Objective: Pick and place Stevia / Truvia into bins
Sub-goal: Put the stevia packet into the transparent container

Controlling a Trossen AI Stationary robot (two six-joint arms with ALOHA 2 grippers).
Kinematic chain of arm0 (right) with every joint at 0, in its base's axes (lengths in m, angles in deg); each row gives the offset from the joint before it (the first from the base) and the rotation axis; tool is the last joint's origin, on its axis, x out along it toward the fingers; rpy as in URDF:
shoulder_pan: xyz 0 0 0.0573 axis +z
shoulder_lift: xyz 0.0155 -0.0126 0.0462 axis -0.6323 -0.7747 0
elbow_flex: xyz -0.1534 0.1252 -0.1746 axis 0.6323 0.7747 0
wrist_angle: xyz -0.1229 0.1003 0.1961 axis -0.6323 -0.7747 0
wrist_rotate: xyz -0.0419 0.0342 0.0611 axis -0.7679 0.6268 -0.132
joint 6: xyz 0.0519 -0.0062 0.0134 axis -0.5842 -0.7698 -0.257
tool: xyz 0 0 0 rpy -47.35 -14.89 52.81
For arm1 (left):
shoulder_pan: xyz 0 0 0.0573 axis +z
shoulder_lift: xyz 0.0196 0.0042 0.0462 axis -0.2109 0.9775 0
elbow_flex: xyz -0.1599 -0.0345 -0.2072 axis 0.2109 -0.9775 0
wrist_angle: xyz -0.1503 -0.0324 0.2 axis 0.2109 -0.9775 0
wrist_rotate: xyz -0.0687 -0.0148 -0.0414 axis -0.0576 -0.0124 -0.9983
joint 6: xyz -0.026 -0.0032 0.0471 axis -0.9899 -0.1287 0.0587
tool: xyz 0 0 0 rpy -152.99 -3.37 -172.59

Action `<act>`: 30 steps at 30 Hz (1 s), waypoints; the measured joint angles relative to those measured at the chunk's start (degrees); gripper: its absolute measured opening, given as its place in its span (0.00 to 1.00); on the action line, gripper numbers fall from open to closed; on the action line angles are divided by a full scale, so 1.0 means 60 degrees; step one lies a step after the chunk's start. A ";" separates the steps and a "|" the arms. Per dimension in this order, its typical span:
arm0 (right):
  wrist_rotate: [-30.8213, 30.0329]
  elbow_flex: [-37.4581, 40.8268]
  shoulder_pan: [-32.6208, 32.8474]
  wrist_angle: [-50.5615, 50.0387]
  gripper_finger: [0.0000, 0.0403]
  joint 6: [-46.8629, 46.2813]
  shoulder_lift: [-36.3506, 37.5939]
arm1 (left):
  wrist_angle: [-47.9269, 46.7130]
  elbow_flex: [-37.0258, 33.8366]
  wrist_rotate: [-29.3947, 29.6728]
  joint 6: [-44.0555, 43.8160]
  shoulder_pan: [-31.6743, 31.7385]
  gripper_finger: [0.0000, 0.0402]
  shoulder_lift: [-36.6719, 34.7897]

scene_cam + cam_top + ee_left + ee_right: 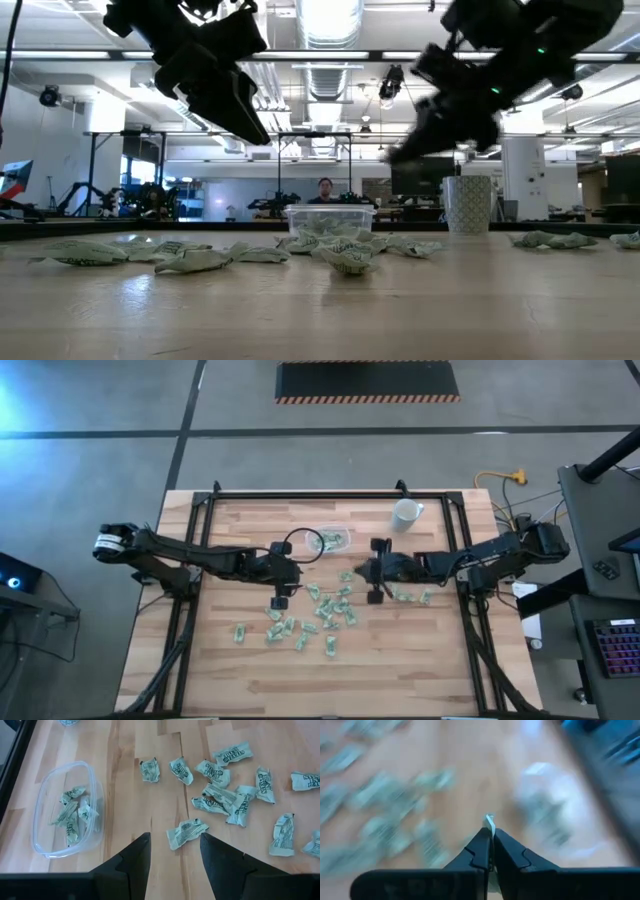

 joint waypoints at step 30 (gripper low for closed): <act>0.2119 -0.4800 -0.3737 -0.1665 0.26 -0.0301 -0.4355 | -0.0004 -0.0524 -0.0040 -0.1011 -0.0597 0.39 0.0000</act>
